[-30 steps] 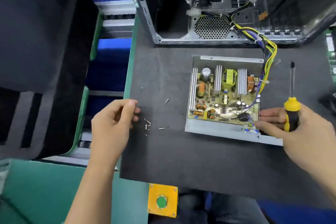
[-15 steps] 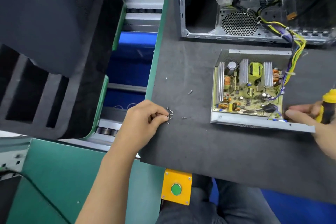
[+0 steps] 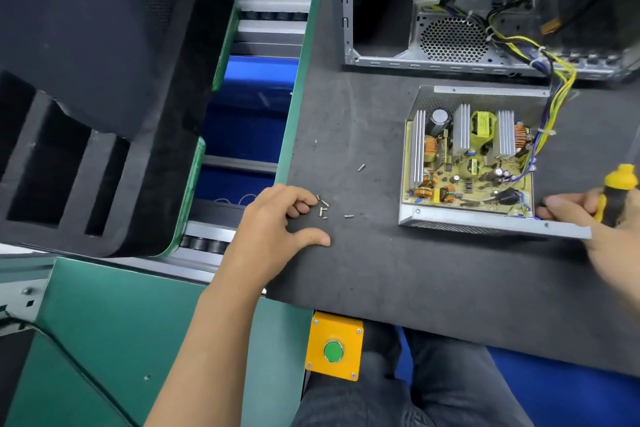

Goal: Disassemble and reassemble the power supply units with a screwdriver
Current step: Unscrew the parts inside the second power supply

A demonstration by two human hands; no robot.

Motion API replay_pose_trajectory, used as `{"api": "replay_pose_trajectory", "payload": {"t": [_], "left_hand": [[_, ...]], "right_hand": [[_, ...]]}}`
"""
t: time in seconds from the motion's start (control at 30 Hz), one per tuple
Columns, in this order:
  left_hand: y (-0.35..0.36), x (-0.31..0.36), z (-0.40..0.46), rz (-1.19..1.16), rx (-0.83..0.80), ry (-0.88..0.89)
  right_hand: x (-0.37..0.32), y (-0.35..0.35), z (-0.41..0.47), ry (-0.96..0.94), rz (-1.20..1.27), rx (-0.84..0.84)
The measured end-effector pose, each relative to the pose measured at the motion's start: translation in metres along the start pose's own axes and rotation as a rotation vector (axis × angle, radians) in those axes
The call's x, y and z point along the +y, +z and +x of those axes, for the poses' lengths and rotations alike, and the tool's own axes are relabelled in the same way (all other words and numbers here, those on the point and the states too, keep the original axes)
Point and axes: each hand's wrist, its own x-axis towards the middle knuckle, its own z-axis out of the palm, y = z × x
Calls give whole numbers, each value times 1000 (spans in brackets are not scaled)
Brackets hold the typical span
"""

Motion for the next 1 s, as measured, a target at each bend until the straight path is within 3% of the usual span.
{"api": "replay_pose_trajectory", "payload": {"t": [0.03, 0.07, 0.13, 0.4, 0.67, 0.83, 1.0], "left_hand": [[0, 0, 0, 0, -3, -3], [0, 0, 0, 2, -6, -5], [0, -1, -1, 7, -2, 1], [3, -4, 3, 77, 176, 103], [8, 4, 12, 79, 156, 90], [1, 8, 10, -173, 255, -93], [-5, 28, 15, -514, 283, -93]], "right_hand": [[59, -21, -17, 180, 59, 70], [60, -26, -32, 145, -9, -34], [74, -28, -40, 112, -112, 54], [79, -22, -36, 11, -87, 53], [76, -20, -39, 23, -95, 61], [53, -15, -48, 59, -51, 58], [23, -22, -57, 0, -111, 140]]}}
